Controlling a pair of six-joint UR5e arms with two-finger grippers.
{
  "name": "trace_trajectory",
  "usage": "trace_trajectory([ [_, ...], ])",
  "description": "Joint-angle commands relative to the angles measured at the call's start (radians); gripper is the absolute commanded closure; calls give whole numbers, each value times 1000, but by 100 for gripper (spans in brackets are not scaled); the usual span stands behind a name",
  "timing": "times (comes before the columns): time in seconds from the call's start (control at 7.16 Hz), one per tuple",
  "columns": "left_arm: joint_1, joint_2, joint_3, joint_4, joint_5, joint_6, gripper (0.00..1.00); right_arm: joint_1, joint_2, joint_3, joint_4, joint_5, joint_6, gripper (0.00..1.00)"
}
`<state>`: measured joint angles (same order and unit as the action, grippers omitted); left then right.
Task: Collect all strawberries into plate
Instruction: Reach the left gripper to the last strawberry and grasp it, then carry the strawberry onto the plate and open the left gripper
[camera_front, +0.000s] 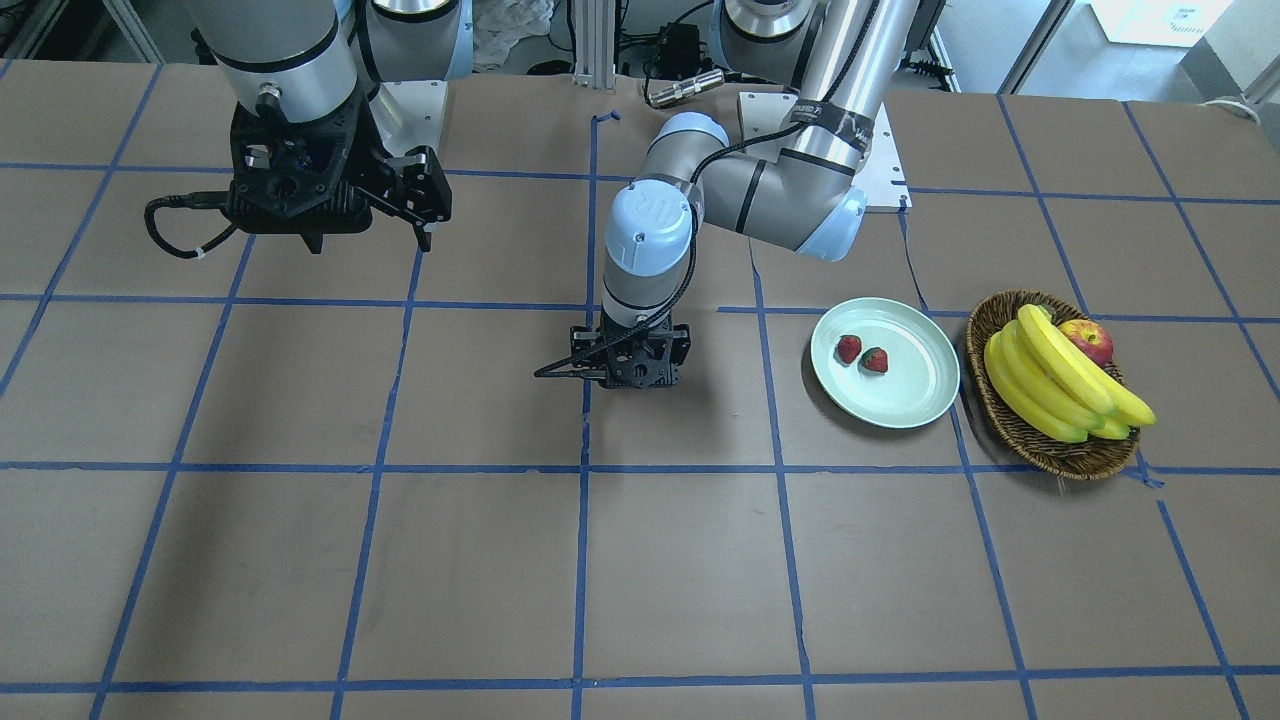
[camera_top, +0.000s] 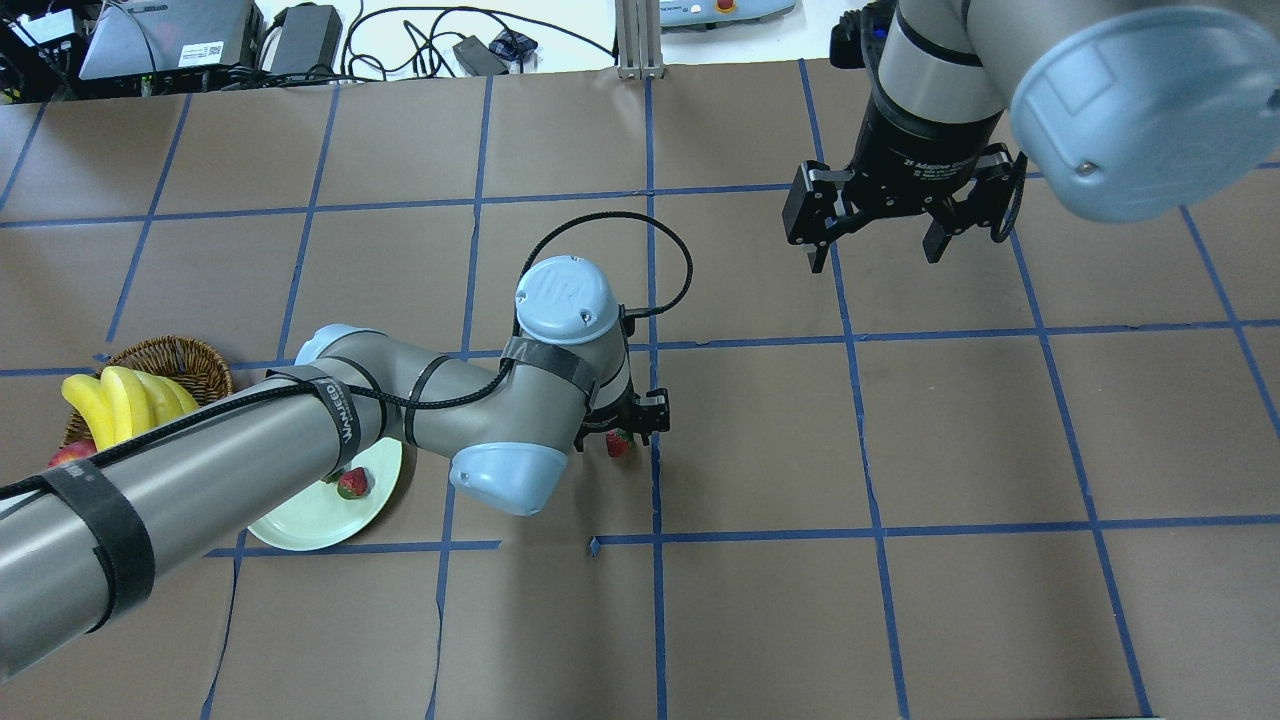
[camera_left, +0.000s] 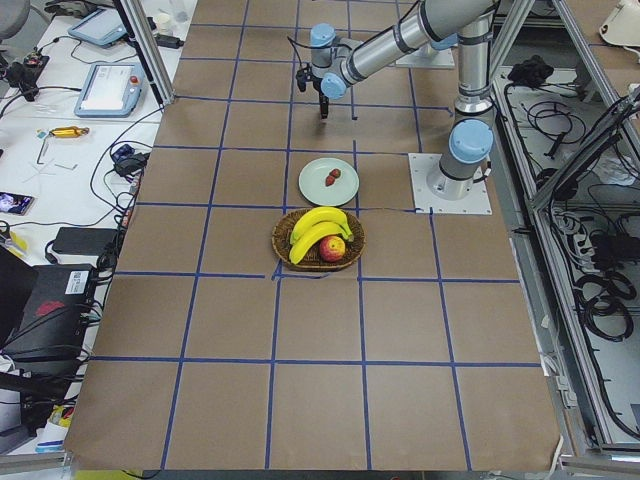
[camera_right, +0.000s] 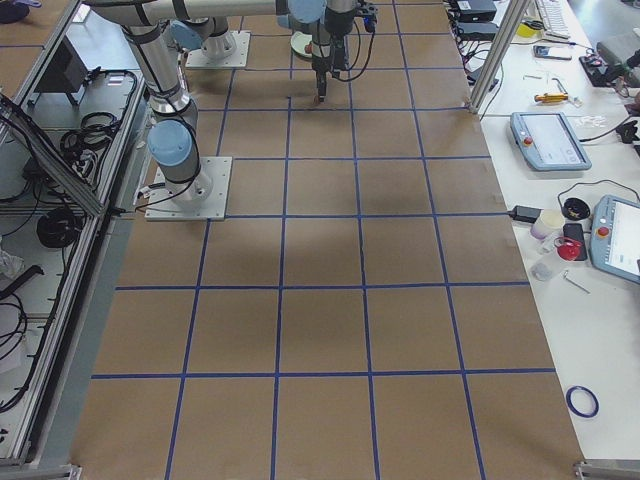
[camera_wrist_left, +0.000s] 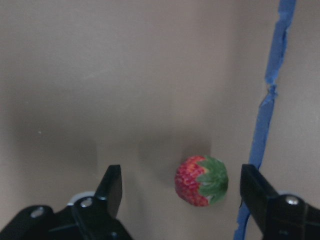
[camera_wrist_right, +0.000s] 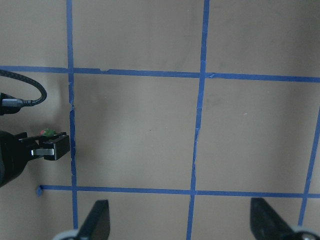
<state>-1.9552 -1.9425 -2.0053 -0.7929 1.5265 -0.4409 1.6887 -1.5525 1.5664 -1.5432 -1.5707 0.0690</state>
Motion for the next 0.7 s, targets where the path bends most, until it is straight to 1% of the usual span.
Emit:
trace_trajectory([
  [0.0, -4, 0, 31, -3, 4, 8, 100, 0, 0, 0, 0, 0, 0, 0],
  [0.14, -4, 0, 40, -11, 6, 10, 100, 0, 0, 0, 0, 0, 0, 0],
  [0.28, -4, 16, 40, -12, 29, 36, 100, 0, 0, 0, 0, 0, 0, 0],
  [0.42, 7, 45, 43, -78, 70, 95, 100, 0, 0, 0, 0, 0, 0, 0],
  [0.56, 51, 71, 45, -159, 125, 153, 100, 0, 0, 0, 0, 0, 0, 0],
])
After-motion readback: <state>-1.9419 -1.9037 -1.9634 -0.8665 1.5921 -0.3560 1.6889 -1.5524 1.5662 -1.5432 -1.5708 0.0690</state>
